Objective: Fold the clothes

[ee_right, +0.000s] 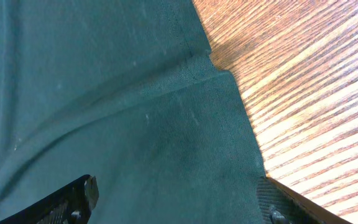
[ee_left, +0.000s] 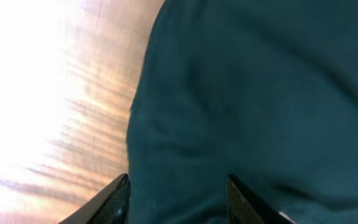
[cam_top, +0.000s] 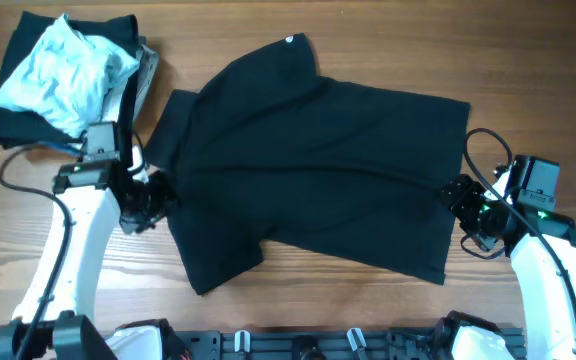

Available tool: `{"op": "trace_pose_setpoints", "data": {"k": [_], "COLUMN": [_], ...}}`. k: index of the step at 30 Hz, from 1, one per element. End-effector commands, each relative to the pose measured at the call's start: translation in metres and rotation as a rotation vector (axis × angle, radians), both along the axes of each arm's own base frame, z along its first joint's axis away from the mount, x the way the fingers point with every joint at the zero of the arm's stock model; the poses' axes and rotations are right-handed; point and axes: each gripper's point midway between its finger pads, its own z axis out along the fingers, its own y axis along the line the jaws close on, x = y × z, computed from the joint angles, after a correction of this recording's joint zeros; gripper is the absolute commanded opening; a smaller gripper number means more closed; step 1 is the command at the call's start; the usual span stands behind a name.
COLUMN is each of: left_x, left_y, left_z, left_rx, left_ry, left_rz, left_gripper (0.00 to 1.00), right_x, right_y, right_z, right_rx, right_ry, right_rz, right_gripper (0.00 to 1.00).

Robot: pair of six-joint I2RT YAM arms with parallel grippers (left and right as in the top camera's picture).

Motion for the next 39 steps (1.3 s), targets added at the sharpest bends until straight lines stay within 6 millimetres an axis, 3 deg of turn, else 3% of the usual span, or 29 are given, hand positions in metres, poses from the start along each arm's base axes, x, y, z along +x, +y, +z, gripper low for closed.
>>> {"op": "trace_pose_setpoints", "data": {"k": [1,4,6,8,11,13,17,23,24,26,28,29,31,32,33,34,35,37,39], "left_x": [-0.023,-0.025,-0.024,-0.029,-0.035,-0.032,-0.022,-0.010,-0.010,-0.009,-0.009,-0.009,-0.005,-0.002,0.005,0.011,0.018,0.034,0.044], "left_y": [-0.003,-0.002,-0.002,-0.003,-0.004,0.005,0.056,0.058,0.058,0.058,0.058,0.058,0.058,0.059,0.059,0.060,0.060,0.057,0.048], "left_z": [-0.032,-0.054,-0.069,-0.083,-0.099,-0.096,-0.068,-0.062,-0.062,-0.062,-0.062,-0.062,-0.046,-0.037,-0.020,-0.009,0.005,0.033,0.050], "left_rx": [-0.027,-0.025,-0.025,-0.027,-0.035,-0.006,0.123,0.086,0.086,0.086,0.086,0.086,0.085,0.086,0.090,0.096,0.104,0.124,0.127], "left_ry": [0.112,0.130,0.147,0.197,0.263,0.265,0.278,0.236,0.233,0.232,0.231,0.231,0.225,0.217,0.185,0.158,0.118,0.017,-0.065], "left_rz": [0.099,0.100,0.100,0.100,0.101,0.116,0.200,0.189,0.189,0.189,0.188,0.188,0.134,0.131,0.108,0.097,0.083,0.062,0.033], "left_gripper": [0.56,0.56,0.51,0.39,0.04,0.04,0.04,0.04,0.07,0.30,0.43,0.44,0.38,0.39,0.41,0.45,0.47,0.56,0.59], "right_x": [0.002,0.002,0.001,0.000,-0.001,-0.006,-0.031,-0.068,-0.074,-0.076,-0.056,-0.042,-0.008,0.002,0.020,0.033,0.048,0.078,0.101], "right_y": [-0.002,-0.003,-0.005,-0.007,-0.010,-0.011,-0.003,0.026,0.028,0.031,0.024,0.020,-0.013,-0.020,-0.029,-0.033,-0.037,-0.046,-0.053], "right_z": [0.002,0.001,0.001,0.000,-0.001,-0.004,-0.023,-0.054,-0.060,-0.067,-0.068,-0.065,-0.037,-0.026,-0.010,0.000,0.010,0.024,0.028], "right_rx": [-0.003,-0.016,-0.025,-0.039,-0.051,-0.060,0.008,0.168,0.179,0.188,0.153,0.134,-0.018,-0.049,-0.085,-0.101,-0.122,-0.167,-0.197], "right_ry": [-0.004,-0.005,-0.001,0.004,0.011,0.039,0.192,0.431,0.464,0.462,0.372,0.318,0.224,0.192,0.129,0.083,0.023,-0.111,-0.193], "right_rz": [-0.012,0.001,-0.003,-0.008,-0.016,-0.023,-0.079,-0.062,-0.062,-0.011,0.012,0.014,-0.026,-0.033,-0.036,-0.032,-0.024,-0.018,-0.012], "right_gripper": [0.87,0.87,0.87,0.87,0.87,0.87,0.79,0.72,0.70,0.72,0.67,0.59,0.41,0.40,0.51,0.77,0.86,0.91,0.88]}}
